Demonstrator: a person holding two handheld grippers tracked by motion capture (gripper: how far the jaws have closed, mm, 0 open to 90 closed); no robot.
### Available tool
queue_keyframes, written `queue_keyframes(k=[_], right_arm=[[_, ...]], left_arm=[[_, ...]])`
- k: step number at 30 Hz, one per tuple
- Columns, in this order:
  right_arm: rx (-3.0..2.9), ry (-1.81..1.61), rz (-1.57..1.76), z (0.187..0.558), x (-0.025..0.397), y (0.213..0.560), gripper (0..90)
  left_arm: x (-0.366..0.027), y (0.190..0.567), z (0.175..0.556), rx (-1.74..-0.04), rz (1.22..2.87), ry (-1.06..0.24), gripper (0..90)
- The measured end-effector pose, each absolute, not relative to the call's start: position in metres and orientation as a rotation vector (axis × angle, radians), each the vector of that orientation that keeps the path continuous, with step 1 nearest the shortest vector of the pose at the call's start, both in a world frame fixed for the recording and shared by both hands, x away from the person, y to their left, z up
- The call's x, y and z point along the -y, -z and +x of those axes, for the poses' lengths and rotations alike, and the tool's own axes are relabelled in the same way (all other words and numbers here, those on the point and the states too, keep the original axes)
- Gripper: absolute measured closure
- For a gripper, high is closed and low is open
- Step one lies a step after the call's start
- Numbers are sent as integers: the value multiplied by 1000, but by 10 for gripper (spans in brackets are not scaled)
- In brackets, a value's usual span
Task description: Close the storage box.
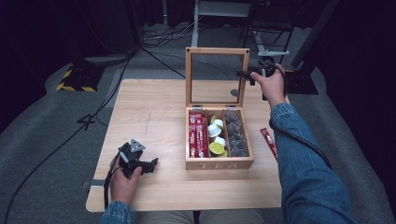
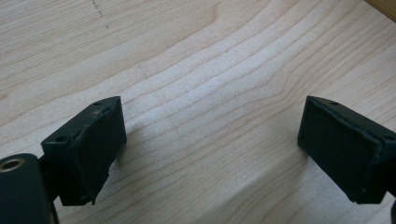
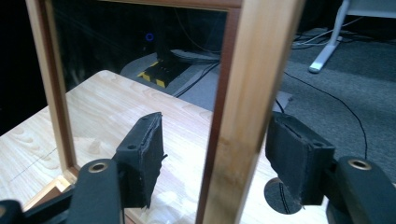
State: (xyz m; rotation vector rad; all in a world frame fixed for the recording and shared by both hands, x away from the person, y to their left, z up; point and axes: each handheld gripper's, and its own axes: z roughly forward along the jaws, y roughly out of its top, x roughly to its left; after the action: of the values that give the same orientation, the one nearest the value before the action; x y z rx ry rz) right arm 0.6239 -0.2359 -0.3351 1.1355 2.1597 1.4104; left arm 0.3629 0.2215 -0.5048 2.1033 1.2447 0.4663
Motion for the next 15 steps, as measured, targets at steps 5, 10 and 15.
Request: queue_keyframes(k=[5,10,15], right_arm=[[-2160,-1402,1126,621,234,332,377],[-2162,-1409,1107,612,236,327,383],[-2178,-1410,1072,596,240,320,387]], left_arm=[[-222,505,363,-1244,2103,-465,81],[-221,505,363,-1243,2102,-464,81],[-222,505,363,-1243,2104,-465,81]])
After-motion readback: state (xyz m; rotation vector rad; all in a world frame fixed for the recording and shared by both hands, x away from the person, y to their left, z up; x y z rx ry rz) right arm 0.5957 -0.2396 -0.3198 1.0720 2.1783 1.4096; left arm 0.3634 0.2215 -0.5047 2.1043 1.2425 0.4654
